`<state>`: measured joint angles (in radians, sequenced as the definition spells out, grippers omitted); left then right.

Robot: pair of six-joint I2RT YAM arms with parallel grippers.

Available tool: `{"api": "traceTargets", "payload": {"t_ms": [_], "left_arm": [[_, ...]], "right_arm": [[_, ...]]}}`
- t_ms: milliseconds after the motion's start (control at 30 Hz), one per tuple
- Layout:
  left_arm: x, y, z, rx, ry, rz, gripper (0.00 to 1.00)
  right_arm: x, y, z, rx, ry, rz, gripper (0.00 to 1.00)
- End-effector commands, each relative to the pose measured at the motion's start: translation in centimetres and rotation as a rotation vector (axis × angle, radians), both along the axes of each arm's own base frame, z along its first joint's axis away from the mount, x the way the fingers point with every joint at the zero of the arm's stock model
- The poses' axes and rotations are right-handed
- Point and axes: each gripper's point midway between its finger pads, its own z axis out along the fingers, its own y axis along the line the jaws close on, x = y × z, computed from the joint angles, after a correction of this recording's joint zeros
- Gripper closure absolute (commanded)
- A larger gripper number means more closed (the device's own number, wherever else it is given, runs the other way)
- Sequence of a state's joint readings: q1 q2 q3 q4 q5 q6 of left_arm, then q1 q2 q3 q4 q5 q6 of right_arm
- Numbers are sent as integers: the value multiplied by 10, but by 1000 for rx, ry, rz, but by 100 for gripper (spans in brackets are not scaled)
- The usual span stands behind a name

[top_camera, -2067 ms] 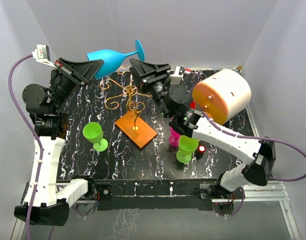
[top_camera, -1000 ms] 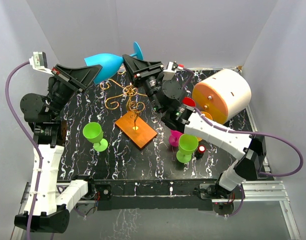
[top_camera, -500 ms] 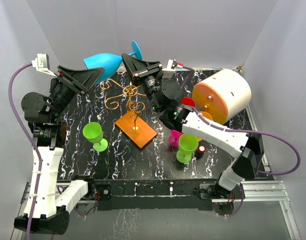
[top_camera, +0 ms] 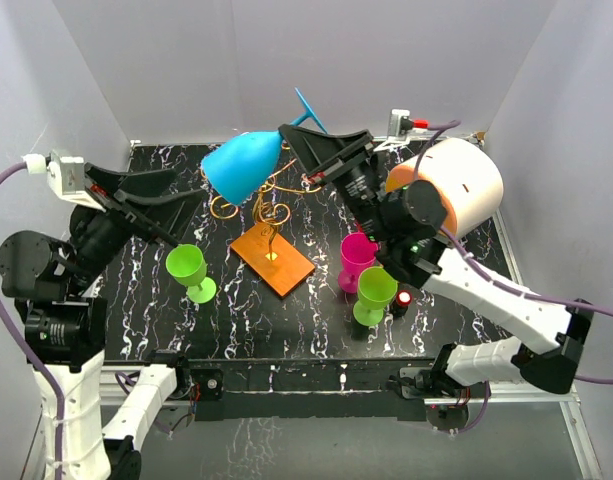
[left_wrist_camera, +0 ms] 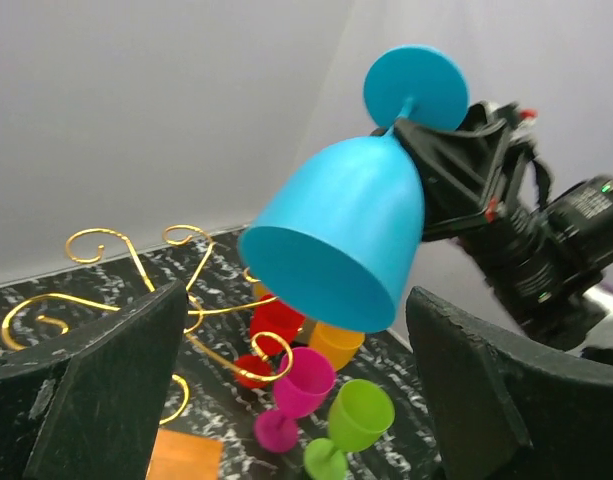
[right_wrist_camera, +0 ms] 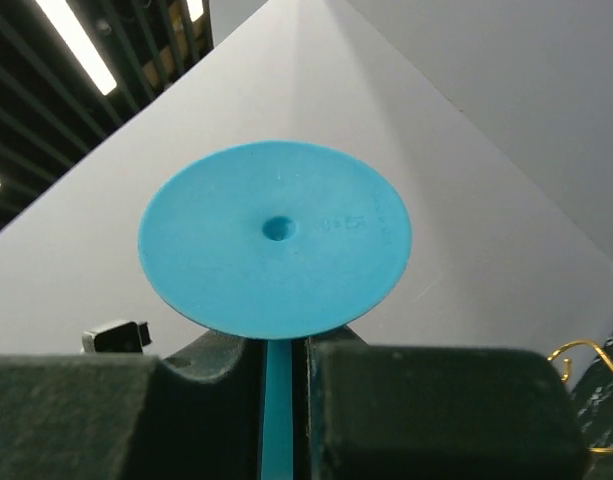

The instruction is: Place the wine glass upside down on the wine glass rack

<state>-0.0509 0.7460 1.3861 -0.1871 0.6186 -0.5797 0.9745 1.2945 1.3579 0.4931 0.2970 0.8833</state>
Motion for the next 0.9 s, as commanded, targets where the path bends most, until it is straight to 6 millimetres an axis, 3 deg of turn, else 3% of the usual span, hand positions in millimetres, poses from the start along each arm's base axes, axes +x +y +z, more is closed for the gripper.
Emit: {"api": "traceTargets", "payload": {"t_ms": [0,167,300,500,667,867], "left_arm": [[8,10,-22,133,16,77,11],[7,-4,-11,73,6,-22,10],[5,-26,-12,27,19,-184,10],[-1,-35,-3,-14,23,-256,11],[9,-36,-11,-31,58,-251,11],[32,-32,-29,-28,139,-194,12]], "right_arm": [[-26,-12,7,-186,-175,-24,100],[-56,-9,4,-397,-355,31,100],[-74,-5,-18,-562,-460,96,100],[-95,-21,-50,-707,-528,137,100],[-93,-39,-74,-807,-477,105,100],[-71,-70,-105,-913,-344,-42,100]]}}
